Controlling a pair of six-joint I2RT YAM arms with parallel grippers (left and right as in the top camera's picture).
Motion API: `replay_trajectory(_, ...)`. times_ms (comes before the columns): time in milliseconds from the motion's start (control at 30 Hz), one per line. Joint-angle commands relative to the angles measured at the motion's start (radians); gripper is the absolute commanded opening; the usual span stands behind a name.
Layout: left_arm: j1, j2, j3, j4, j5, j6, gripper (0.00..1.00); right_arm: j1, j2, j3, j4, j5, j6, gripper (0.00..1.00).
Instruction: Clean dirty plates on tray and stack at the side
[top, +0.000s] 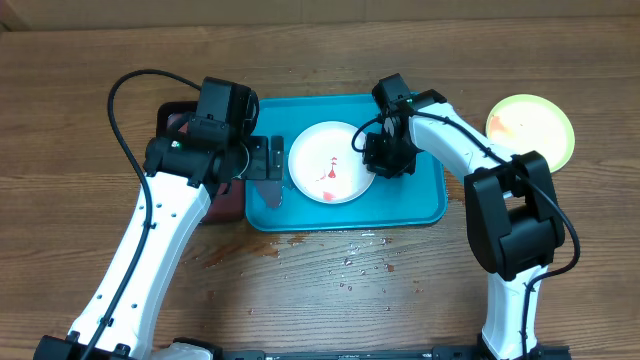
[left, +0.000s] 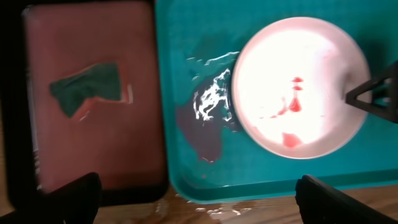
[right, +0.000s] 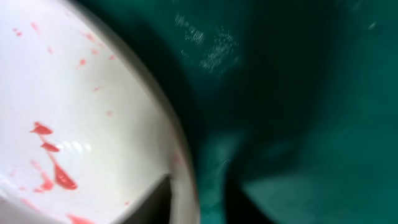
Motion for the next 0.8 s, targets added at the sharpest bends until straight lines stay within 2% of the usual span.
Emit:
replay_trajectory(0,0.003,0.002,0.002,-0.015,-0.108,-0.026,1.00,0.000,0.004,0.010,-0.012,0.019,-0.010,0.52)
replay_trajectory(67,0.018,0.002,0.002,-0.026,-0.129,-0.026,1.00,-0.003,-0.003,0.026,-0.037,0.020,-0.010,0.60)
replay_trajectory(167,0.058,0.002,-0.009,-0.029,-0.175,-0.035,1.00,-0.006,-0.030,0.056,-0.080,0.021,-0.014,0.80)
replay_trajectory(267,0.117,0.002,-0.038,-0.020,-0.182,-0.075,1.00,-0.006,-0.075,0.074,-0.105,0.024,-0.041,0.92)
replay_trajectory(467,0.224,0.003,-0.167,0.092,-0.182,-0.124,1.00,-0.006,-0.196,0.074,-0.132,0.024,-0.067,0.95)
replay_trajectory(600,0.248,0.003,-0.261,0.211,-0.181,-0.108,1.00,-0.006,-0.260,0.074,-0.164,0.024,-0.093,0.94)
replay_trajectory(767,0.262,0.017,-0.338,0.357,-0.173,-0.162,1.00,-0.006,-0.287,0.074,-0.202,0.024,-0.107,0.94)
